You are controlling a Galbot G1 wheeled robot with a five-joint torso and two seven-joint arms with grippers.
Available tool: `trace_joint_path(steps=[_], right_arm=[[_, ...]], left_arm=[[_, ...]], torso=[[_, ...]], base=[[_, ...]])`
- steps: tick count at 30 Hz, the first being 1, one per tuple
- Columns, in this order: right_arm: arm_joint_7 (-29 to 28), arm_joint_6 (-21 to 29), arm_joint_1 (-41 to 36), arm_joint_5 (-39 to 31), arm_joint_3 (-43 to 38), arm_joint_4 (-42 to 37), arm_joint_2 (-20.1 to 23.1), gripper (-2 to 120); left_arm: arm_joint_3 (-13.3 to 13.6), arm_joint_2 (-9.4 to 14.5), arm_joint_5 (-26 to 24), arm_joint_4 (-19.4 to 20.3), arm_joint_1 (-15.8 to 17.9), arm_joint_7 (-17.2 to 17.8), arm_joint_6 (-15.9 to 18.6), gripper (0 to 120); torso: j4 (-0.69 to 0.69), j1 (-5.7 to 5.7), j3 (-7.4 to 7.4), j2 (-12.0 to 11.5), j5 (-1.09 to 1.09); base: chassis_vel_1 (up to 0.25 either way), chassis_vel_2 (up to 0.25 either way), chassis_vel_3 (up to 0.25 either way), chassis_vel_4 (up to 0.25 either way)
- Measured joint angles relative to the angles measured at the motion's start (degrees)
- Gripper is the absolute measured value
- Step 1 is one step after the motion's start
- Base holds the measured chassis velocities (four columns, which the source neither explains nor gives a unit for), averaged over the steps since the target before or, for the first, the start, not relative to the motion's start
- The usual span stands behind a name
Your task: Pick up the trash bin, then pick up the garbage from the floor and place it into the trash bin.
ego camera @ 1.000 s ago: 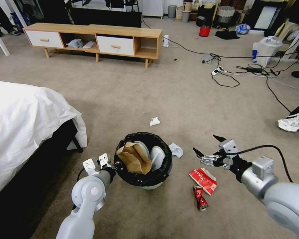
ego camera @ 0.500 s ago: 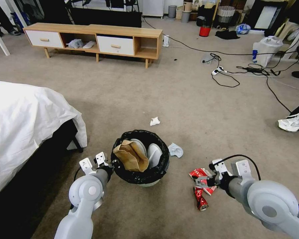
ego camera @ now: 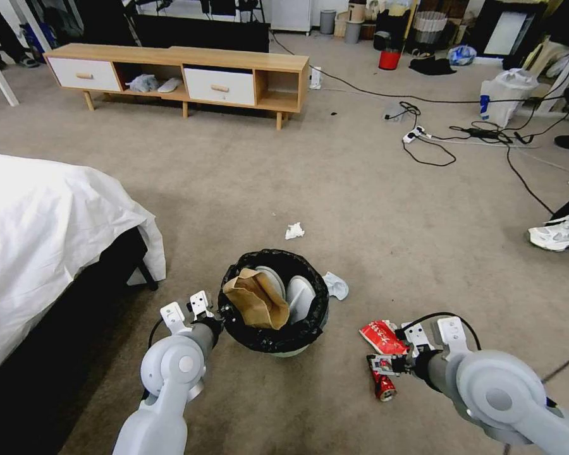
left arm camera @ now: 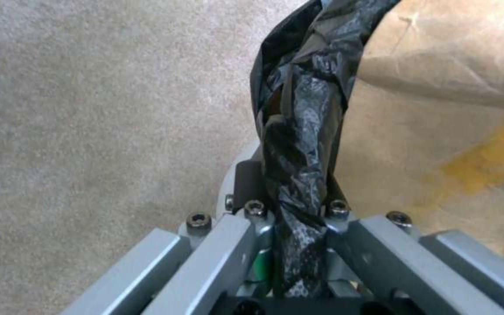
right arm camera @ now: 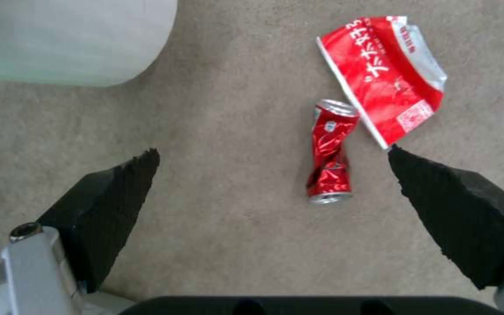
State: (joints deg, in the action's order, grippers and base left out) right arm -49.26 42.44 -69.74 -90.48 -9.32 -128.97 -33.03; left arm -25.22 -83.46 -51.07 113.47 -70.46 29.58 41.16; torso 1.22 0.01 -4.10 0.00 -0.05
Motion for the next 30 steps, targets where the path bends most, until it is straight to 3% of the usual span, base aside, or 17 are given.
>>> trace_joint_path(steps=[4,5,6,12,19,30], right_arm=[[-3.7,-0.1,4.8,-6.5,2.3,0.2,-0.8,100],[-6.8,-0.1,8.1,-11.3,4.2,0.2,-1.9,100],[-6.8,-0.1,8.1,-11.3,4.2,0.2,-1.9,100],[-17.3,-0.2,15.0,-27.3,9.9,1.2,-5.1,100],[-19.4,-0.2,15.3,-31.0,10.6,1.1,-5.7,100],[-19.5,-0.3,15.5,-29.7,12.4,3.1,-6.6,100]], left_arm=[[-0.1,0.2,0.0,0.1,0.0,0.0,-0.1,2],[-0.2,0.2,0.0,0.3,-0.1,0.0,-0.1,2],[-0.2,0.2,0.0,0.3,-0.1,0.0,-0.1,2],[-0.3,0.4,0.2,0.7,-0.6,-0.2,-0.3,2],[-0.7,0.8,0.1,1.0,-1.1,-0.3,-0.5,2],[-0.9,1.2,0.0,1.3,-1.4,-0.6,-0.8,2]], torso=[[-0.02,0.0,0.0,0.0,-0.02],[-0.02,0.0,0.0,0.0,-0.01],[-0.02,0.0,0.0,0.0,-0.01],[-0.02,0.0,0.0,0.0,0.0],[-0.01,0.0,0.0,0.0,-0.01],[-0.01,0.0,0.0,0.0,0.0]], base=[[0.0,0.0,0.0,0.0],[0.0,0.0,0.0,0.0],[0.0,0.0,0.0,0.0],[0.0,0.0,0.0,0.0],[0.0,0.0,0.0,0.0],[0.0,0.0,0.0,0.0]])
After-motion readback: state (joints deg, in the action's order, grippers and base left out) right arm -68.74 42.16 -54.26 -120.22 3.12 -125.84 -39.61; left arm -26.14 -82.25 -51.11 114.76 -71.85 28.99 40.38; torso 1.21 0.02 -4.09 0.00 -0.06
